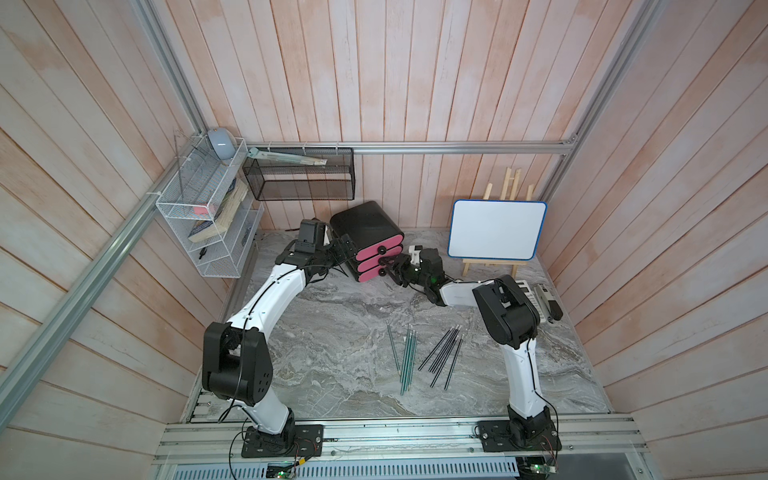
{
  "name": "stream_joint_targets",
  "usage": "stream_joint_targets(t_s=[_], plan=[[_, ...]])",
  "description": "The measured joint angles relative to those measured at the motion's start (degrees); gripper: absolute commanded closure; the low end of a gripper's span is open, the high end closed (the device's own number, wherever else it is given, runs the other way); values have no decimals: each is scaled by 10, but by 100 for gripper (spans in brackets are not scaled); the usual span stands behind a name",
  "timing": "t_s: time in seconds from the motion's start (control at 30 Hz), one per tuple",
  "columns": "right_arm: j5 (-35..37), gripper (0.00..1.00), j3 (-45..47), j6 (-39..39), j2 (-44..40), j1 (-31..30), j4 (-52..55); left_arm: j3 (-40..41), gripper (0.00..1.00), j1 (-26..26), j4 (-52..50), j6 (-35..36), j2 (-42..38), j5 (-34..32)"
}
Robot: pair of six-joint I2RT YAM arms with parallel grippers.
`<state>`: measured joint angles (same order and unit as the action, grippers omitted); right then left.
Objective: Please place the pencils in the drawer according to their color
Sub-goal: Open the drawer in the storage box.
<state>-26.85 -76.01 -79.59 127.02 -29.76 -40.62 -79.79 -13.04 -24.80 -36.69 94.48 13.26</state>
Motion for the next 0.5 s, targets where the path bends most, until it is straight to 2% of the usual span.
stream_joint_targets(t_s=[0.27, 0.5], plan=[[0, 62, -19, -17, 17, 0, -6, 3, 1, 0, 0, 0, -1, 0], [-1, 86, -19, -25, 17, 0, -8, 12, 0, 0, 1, 0, -1, 0]])
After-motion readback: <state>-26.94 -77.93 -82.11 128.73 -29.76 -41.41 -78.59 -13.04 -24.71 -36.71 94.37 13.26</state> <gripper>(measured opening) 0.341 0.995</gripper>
